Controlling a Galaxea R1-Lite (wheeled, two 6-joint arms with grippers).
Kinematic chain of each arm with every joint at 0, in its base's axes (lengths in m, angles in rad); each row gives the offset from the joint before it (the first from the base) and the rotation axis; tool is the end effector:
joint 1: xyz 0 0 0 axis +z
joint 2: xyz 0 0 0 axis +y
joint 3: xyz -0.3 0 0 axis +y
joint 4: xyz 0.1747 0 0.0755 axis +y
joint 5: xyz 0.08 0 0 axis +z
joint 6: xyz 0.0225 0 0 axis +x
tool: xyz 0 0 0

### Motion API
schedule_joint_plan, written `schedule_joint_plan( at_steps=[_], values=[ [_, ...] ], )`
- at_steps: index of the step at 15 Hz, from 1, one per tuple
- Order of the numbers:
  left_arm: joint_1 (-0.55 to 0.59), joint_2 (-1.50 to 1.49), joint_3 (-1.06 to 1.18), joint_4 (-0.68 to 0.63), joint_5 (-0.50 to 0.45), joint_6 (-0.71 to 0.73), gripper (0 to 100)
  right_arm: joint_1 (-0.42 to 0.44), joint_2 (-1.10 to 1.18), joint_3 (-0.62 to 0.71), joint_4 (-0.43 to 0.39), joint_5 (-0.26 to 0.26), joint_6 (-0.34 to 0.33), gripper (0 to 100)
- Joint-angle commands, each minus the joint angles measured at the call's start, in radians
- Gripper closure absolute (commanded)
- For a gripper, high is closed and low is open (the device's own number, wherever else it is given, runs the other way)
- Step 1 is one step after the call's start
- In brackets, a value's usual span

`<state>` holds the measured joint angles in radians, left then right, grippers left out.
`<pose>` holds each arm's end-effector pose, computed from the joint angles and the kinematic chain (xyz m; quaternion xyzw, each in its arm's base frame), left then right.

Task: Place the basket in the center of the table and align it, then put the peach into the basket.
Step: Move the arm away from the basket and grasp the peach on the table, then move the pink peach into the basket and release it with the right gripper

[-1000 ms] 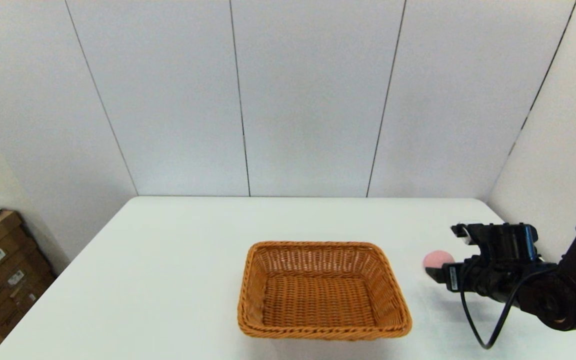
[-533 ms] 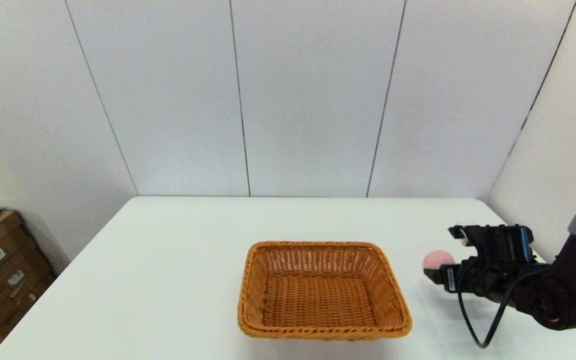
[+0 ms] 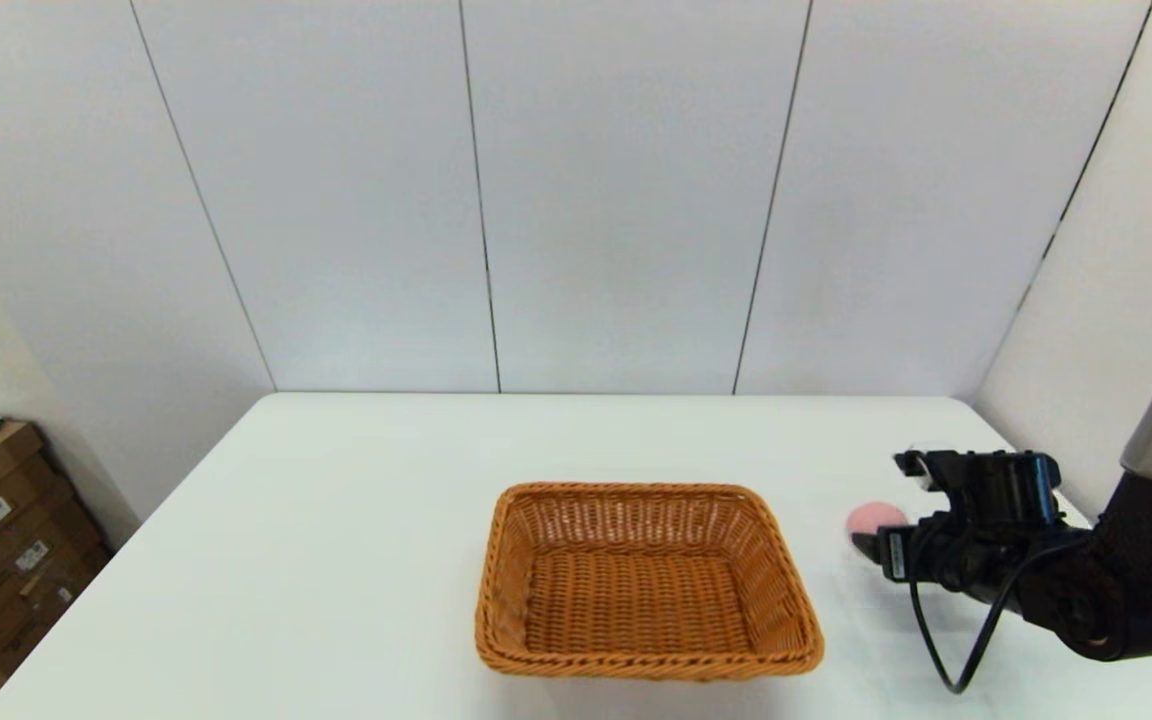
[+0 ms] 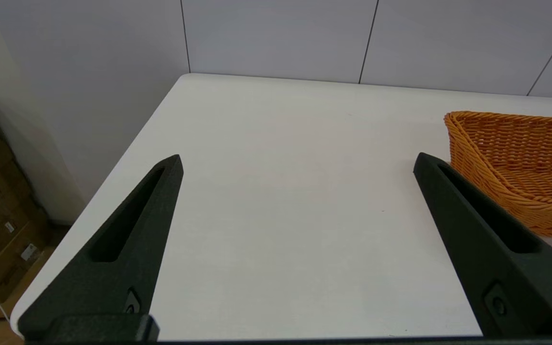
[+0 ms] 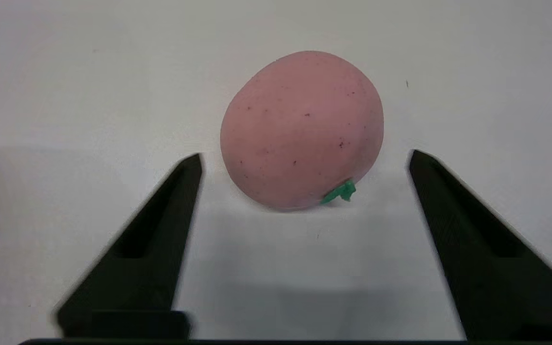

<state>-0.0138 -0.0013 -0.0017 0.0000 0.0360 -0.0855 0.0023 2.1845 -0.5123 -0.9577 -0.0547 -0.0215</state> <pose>-0.0230 0.0011 0.0759 -0.0428 -0.0020 0.0110 0.9990 0.3076 -0.0005 -0.0033 -0.0200 0.3498 -0.0208 0.9364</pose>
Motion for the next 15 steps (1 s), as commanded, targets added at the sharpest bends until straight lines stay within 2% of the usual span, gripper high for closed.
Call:
schedule_joint_plan(
  at_steps=[1,7,9,11,12,15],
  values=[
    [0.000,0.000,0.000,0.000,0.001,-0.002,0,0.001,0.008,0.006,-0.013,-0.001,-0.002,100],
    [0.000,0.000,0.000,0.000,0.001,-0.002,0,-0.004,-0.003,0.023,-0.015,-0.002,0.003,100],
    [0.000,0.000,0.000,0.000,0.001,-0.002,0,-0.005,-0.023,0.052,-0.069,-0.004,0.005,100],
    [0.000,0.000,0.000,0.000,0.001,-0.002,0,-0.007,-0.081,0.074,-0.118,-0.054,0.006,100],
    [0.000,0.000,0.000,0.000,0.001,-0.002,0,-0.007,-0.135,0.075,-0.115,-0.071,0.008,100],
    [0.000,0.000,0.000,0.000,0.001,-0.002,0,0.001,-0.331,0.080,-0.070,-0.074,0.009,100]
  ],
)
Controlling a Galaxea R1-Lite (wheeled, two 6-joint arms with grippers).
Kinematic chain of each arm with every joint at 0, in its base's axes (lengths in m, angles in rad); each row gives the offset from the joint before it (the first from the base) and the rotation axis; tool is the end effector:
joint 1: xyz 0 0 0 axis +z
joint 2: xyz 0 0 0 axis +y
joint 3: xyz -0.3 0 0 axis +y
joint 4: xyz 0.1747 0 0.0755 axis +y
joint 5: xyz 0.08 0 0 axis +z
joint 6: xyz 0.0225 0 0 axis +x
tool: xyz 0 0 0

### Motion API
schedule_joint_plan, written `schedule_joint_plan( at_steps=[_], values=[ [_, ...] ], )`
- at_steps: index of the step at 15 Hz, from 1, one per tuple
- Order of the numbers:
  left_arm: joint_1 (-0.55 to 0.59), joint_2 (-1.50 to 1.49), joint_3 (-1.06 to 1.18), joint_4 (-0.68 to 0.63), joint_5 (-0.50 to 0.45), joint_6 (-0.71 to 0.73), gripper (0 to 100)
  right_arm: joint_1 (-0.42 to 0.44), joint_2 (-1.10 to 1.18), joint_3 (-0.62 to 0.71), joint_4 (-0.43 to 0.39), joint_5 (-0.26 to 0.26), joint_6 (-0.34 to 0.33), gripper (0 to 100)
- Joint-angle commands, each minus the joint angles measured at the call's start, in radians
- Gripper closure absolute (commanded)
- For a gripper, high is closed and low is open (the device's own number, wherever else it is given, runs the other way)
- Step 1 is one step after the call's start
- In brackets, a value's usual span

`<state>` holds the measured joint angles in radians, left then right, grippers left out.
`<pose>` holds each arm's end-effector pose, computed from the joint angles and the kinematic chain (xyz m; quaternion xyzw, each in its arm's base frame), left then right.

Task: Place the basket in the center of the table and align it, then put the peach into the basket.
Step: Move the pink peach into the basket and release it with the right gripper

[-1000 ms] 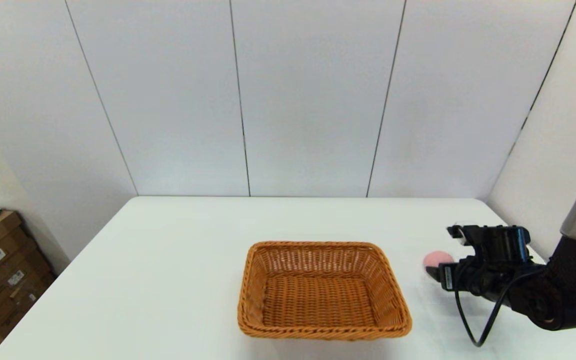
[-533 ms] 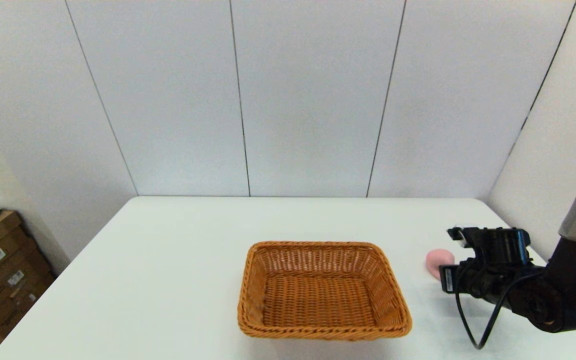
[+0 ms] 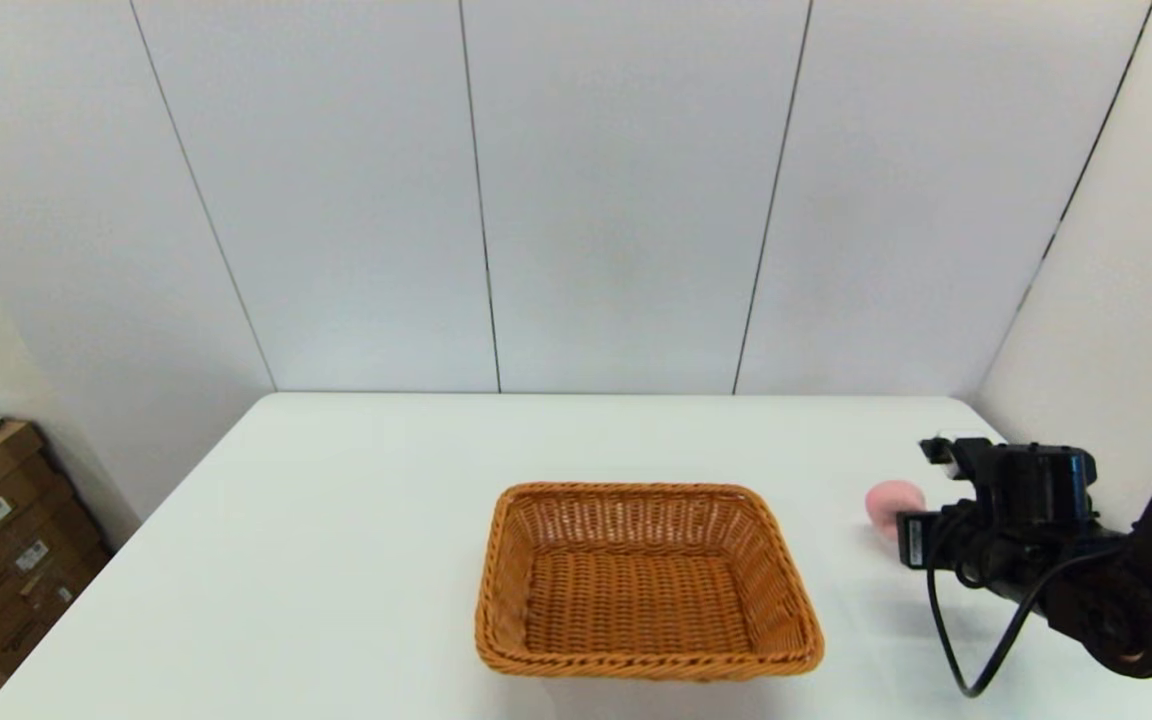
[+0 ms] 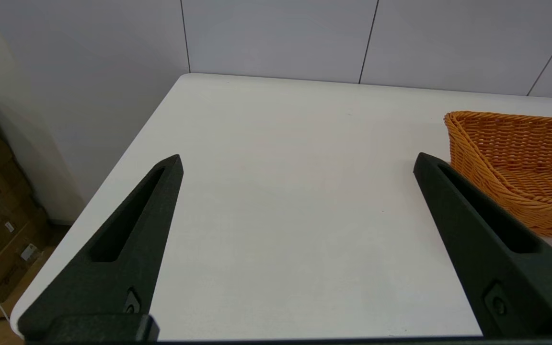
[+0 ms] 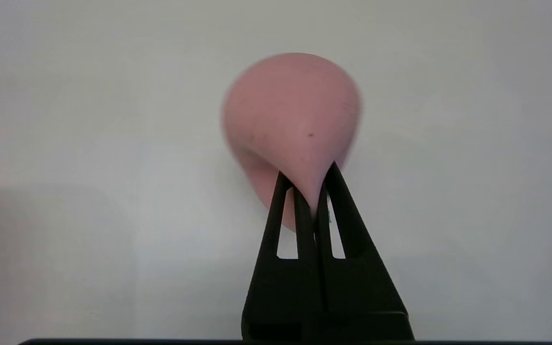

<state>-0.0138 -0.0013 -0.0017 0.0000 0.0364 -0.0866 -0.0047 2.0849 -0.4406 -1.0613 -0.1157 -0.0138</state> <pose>-0.0230 0.0011 0.0759 -0.0433 -0.0020 0.0112 0.9990 0.2954 -0.0040 0.0251 -0.0225 0.2873 -0.0556 0.9559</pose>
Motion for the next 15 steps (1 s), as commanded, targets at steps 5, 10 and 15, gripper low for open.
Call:
schedule_joint_plan(
  at_steps=[5,10,15],
  values=[
    [0.000,0.000,0.000,0.000,0.000,-0.001,0,0.232,-0.566,-0.006,0.376,-0.005,0.003,100],
    [0.000,0.000,0.000,0.000,0.000,-0.001,0,0.603,-0.617,-0.010,0.584,-0.012,0.043,100],
    [0.000,0.000,0.000,0.000,0.000,-0.001,0,0.716,-0.474,-0.066,0.616,-0.007,0.110,100]
  ],
)
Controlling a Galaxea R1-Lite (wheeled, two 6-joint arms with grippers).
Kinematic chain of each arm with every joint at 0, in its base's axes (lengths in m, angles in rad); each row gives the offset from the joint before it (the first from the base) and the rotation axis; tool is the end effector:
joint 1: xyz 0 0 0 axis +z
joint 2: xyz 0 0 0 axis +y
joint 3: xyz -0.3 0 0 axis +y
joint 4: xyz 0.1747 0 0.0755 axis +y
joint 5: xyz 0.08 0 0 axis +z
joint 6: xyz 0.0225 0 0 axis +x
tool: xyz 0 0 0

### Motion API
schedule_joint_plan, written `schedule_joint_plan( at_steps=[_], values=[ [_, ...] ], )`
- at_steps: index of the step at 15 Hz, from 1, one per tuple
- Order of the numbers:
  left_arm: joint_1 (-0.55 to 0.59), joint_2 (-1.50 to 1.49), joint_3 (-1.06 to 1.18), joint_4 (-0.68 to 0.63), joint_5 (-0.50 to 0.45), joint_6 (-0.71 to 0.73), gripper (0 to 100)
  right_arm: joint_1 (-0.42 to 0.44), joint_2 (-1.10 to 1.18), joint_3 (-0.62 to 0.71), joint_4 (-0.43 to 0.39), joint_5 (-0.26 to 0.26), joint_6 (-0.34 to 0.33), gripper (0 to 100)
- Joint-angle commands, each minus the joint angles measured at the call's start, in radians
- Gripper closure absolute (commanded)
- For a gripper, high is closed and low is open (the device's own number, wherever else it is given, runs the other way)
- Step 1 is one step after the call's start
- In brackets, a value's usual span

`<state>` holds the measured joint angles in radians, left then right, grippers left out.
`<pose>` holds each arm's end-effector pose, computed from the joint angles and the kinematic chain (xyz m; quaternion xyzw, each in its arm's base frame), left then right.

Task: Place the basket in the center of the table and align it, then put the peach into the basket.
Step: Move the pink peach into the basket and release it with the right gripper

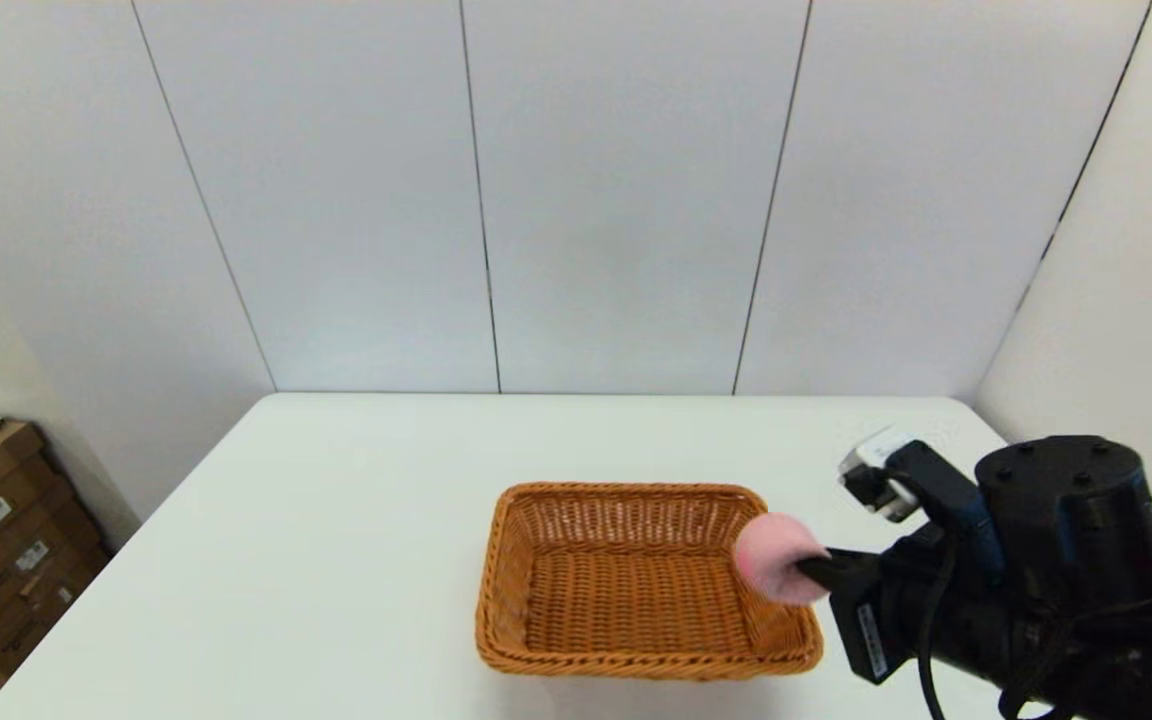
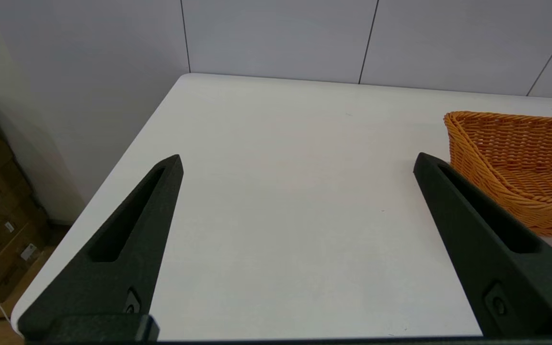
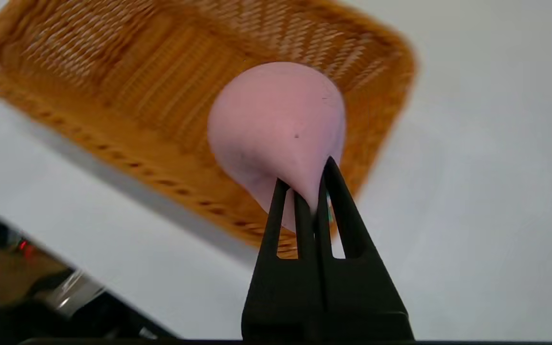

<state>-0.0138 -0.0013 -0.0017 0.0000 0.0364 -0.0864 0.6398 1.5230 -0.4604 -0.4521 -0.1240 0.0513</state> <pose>-0.0230 0.0011 0.0759 -0.0432 -0.0020 0.0112 0.9990 0.1785 0.1294 0.1251 -0.0883 0.2850 0.2360 0.9248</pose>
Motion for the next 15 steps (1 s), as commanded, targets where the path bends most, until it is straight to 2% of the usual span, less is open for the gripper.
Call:
schedule_joint_plan(
  at_steps=[1,6,8,13,14,15],
  values=[
    [0.000,0.000,0.000,0.000,0.000,-0.001,0,0.080,0.117,-0.061,0.007,0.003,0.050,100],
    [0.000,0.000,0.000,0.000,0.000,-0.001,0,0.084,0.275,-0.170,0.007,0.000,0.053,100],
    [0.000,0.000,0.000,0.000,0.000,-0.001,0,0.084,0.316,-0.199,0.006,-0.003,0.078,100],
    [0.000,0.000,0.000,0.000,0.000,-0.001,0,0.075,0.338,-0.230,0.010,-0.009,0.085,100],
    [0.000,0.000,0.000,0.000,0.000,-0.001,0,0.072,0.339,-0.233,0.013,-0.009,0.085,0],
    [0.000,0.000,0.000,0.000,0.000,-0.001,0,0.069,0.341,-0.234,0.012,-0.008,0.087,0]
  ],
)
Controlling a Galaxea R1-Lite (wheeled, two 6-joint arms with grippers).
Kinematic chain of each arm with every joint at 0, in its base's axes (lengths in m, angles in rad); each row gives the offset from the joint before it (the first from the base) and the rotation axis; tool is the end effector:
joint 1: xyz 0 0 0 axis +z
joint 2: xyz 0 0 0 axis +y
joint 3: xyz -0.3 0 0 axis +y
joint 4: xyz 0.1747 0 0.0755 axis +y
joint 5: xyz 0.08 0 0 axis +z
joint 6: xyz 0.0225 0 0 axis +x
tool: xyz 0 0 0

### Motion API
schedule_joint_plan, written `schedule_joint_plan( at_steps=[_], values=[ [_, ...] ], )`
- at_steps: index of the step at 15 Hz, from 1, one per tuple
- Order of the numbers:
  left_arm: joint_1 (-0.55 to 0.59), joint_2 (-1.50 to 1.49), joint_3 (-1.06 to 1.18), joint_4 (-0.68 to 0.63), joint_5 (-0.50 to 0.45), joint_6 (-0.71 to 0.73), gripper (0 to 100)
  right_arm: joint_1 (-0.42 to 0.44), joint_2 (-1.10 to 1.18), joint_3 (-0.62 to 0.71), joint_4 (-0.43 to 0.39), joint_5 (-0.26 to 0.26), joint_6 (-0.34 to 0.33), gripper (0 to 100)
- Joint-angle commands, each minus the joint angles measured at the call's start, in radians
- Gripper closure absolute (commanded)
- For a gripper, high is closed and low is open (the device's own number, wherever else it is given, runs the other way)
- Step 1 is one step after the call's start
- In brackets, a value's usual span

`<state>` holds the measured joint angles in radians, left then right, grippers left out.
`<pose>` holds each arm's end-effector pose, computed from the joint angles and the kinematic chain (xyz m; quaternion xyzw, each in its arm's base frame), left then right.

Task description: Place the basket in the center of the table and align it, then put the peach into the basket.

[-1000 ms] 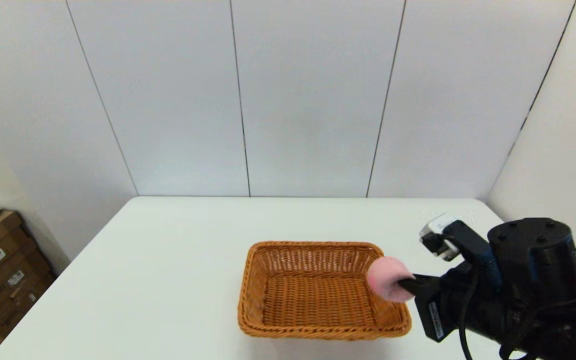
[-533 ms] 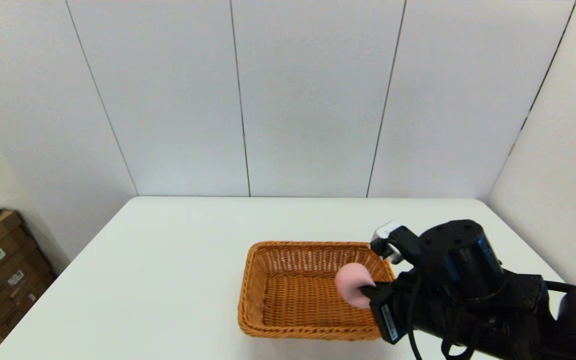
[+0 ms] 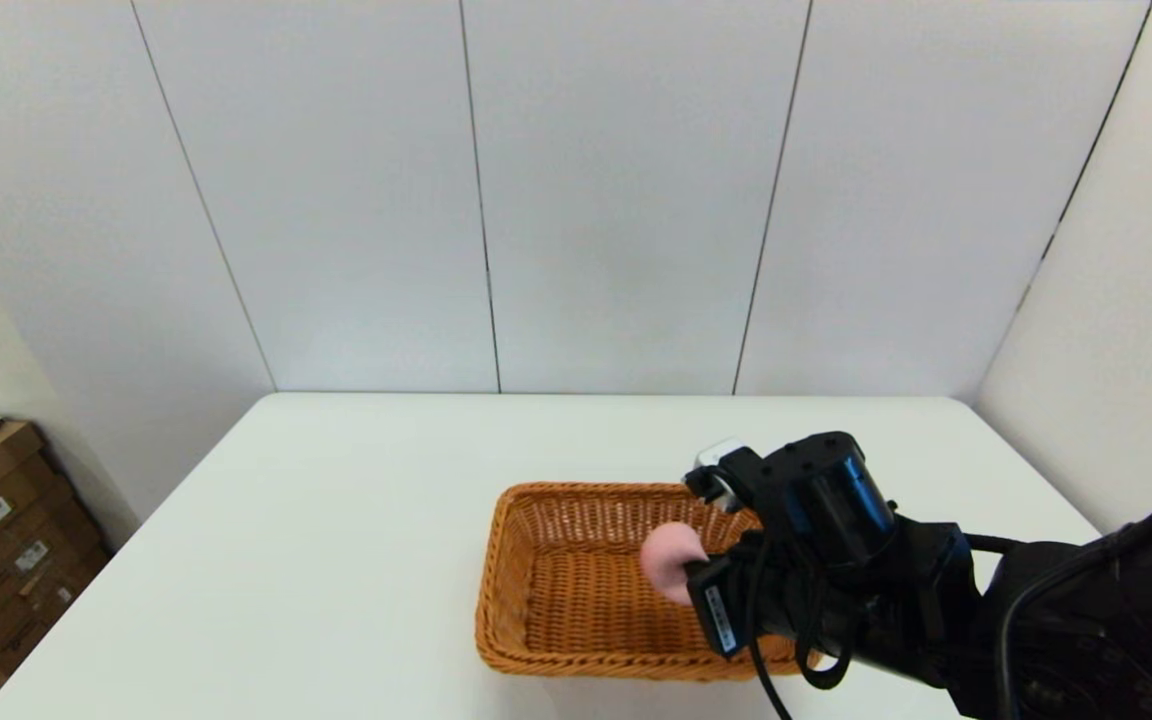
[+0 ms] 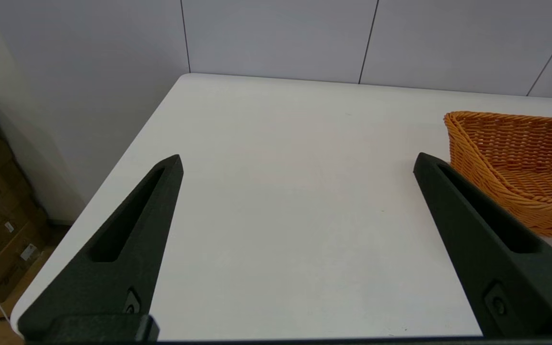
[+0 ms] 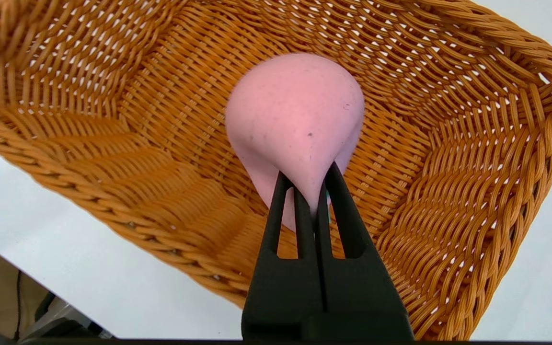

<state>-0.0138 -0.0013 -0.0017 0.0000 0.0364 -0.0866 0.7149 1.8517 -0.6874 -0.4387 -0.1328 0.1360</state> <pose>-0.0230 0.0011 0.0759 -0.0433 -0.0020 0.0112 0.9990 0.2271 0.1932 0.0897 -0.0848 0.3410 0.2457 0.9034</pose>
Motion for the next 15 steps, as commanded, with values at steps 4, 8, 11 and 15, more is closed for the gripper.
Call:
schedule_joint_plan(
  at_steps=[4,8,11,15],
  values=[
    [0.000,0.000,0.000,0.000,0.000,-0.001,0,-0.032,-0.017,-0.009,-0.015,-0.002,0.001,0],
    [0.000,0.000,0.000,0.000,0.000,-0.001,0,-0.141,-0.183,-0.009,-0.015,-0.001,-0.012,0],
    [0.000,0.000,0.000,0.000,0.000,-0.001,0,-0.209,-0.470,-0.004,0.000,0.001,-0.053,0],
    [0.000,0.000,0.000,0.000,0.000,-0.001,0,-0.213,-0.855,0.071,0.103,-0.001,-0.174,0]
  ],
)
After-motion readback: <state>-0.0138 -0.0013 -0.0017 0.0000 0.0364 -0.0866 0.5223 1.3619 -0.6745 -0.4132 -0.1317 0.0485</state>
